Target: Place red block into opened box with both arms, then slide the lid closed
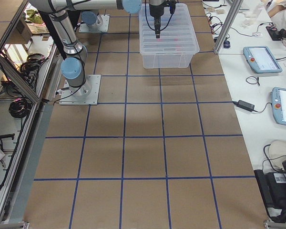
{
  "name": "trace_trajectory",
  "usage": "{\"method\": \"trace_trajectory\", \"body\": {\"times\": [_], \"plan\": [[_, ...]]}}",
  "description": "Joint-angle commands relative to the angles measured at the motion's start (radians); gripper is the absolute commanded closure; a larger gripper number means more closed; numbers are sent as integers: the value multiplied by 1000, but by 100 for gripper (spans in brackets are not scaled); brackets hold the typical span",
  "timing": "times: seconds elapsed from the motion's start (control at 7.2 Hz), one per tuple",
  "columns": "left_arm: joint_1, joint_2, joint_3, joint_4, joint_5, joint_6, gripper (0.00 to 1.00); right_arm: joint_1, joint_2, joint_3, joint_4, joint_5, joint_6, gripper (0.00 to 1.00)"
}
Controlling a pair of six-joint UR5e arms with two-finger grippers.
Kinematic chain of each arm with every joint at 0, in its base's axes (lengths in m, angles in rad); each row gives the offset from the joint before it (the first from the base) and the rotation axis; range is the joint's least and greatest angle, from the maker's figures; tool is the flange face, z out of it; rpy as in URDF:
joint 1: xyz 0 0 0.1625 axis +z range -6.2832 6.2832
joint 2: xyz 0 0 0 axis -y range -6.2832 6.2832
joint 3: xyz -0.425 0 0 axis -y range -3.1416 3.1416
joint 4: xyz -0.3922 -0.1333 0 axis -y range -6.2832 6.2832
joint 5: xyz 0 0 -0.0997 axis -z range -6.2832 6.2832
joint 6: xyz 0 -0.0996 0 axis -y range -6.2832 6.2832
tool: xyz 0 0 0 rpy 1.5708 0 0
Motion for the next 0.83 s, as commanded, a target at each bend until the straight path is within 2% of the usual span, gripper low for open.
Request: {"method": "trace_trajectory", "body": {"times": [0.0,0.28,0.56,0.69], "plan": [[0,7,-2,1,-1,-2,0,0,1,0,0,0,0,0],[0,17,-4,-3,1,-2,0,-9,19,12,-12,0,-17,0],[0,23,-2,-3,1,-2,0,-17,143,17,-53,1,-34,0],[2,23,-2,-3,-2,-2,0,-17,228,17,-149,1,-34,0]]}}
